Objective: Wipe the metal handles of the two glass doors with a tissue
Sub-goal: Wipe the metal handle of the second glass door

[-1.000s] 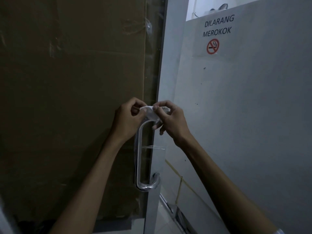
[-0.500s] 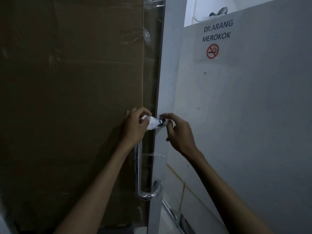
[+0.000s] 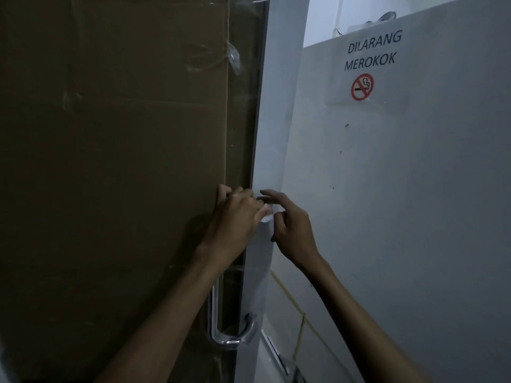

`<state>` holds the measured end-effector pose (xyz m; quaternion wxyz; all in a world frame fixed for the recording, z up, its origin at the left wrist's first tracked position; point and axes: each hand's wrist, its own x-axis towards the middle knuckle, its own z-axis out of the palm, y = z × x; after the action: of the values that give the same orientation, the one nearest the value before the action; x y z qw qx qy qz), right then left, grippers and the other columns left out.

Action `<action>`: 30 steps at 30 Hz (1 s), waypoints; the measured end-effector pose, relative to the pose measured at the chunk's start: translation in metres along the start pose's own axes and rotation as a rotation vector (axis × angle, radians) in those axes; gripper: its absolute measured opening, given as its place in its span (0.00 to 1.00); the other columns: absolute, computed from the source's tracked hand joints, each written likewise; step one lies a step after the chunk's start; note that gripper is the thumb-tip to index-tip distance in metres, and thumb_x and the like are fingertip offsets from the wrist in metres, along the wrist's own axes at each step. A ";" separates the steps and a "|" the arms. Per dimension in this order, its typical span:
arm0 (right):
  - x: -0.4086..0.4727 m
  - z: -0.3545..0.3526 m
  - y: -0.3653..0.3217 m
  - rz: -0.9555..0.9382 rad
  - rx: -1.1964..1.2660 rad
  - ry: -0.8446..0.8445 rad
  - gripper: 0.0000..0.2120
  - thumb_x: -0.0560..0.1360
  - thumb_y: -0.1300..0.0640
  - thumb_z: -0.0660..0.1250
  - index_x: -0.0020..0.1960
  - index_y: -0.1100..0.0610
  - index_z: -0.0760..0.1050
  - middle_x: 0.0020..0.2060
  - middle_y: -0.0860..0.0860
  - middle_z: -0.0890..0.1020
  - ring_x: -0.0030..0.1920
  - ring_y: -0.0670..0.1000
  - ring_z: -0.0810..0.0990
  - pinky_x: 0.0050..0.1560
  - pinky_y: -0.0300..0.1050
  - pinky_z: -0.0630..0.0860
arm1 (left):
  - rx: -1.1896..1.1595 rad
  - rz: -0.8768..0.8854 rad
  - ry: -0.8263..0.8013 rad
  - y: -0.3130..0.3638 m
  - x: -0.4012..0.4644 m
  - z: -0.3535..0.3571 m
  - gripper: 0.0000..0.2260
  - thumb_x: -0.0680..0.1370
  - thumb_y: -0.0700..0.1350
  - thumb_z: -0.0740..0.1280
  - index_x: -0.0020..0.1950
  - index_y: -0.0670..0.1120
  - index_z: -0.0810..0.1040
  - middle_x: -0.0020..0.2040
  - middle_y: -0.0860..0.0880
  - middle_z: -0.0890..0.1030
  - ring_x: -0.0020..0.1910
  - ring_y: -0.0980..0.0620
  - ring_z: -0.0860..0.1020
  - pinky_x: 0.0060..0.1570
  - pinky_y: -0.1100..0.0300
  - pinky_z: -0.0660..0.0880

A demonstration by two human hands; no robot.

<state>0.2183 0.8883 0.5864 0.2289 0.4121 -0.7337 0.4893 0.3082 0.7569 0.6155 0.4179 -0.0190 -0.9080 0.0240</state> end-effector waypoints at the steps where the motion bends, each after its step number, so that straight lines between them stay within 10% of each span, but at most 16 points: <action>1: 0.001 -0.001 0.004 -0.005 0.021 0.005 0.24 0.80 0.67 0.57 0.71 0.51 0.76 0.61 0.46 0.85 0.39 0.30 0.77 0.52 0.50 0.85 | 0.037 0.001 -0.016 0.002 0.003 0.001 0.06 0.80 0.46 0.73 0.54 0.58 0.86 0.46 0.52 0.84 0.49 0.48 0.79 0.51 0.51 0.63; 10: -0.001 0.002 0.023 -0.052 0.001 -0.005 0.28 0.79 0.70 0.58 0.72 0.48 0.77 0.64 0.47 0.84 0.53 0.45 0.85 0.55 0.35 0.81 | -0.110 -0.213 -0.029 -0.003 -0.002 -0.004 0.11 0.84 0.56 0.66 0.54 0.52 0.85 0.50 0.54 0.83 0.49 0.52 0.73 0.53 0.54 0.57; 17: 0.001 0.003 0.030 -0.050 0.040 0.015 0.26 0.79 0.68 0.58 0.72 0.50 0.77 0.58 0.49 0.86 0.47 0.47 0.85 0.49 0.40 0.83 | -0.044 -0.160 -0.026 0.013 0.013 0.014 0.09 0.85 0.50 0.65 0.53 0.49 0.84 0.52 0.49 0.84 0.52 0.48 0.78 0.59 0.50 0.67; 23: -0.002 0.005 0.028 -0.043 0.029 0.005 0.26 0.80 0.71 0.58 0.72 0.52 0.77 0.65 0.49 0.83 0.52 0.40 0.81 0.55 0.23 0.73 | -0.321 -0.156 0.033 -0.021 -0.027 0.005 0.10 0.82 0.50 0.70 0.63 0.52 0.84 0.56 0.56 0.84 0.55 0.54 0.78 0.58 0.53 0.62; 30: -0.006 0.005 0.027 -0.010 -0.068 -0.008 0.29 0.79 0.68 0.58 0.73 0.43 0.74 0.58 0.50 0.86 0.42 0.50 0.85 0.44 0.52 0.85 | -0.517 -0.204 0.003 -0.043 -0.035 -0.006 0.13 0.81 0.50 0.71 0.66 0.54 0.83 0.59 0.62 0.83 0.57 0.61 0.80 0.66 0.48 0.71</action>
<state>0.1999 0.8913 0.5661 0.2424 0.4096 -0.7487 0.4615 0.3350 0.7125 0.5957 0.4008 -0.0336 -0.8806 -0.2507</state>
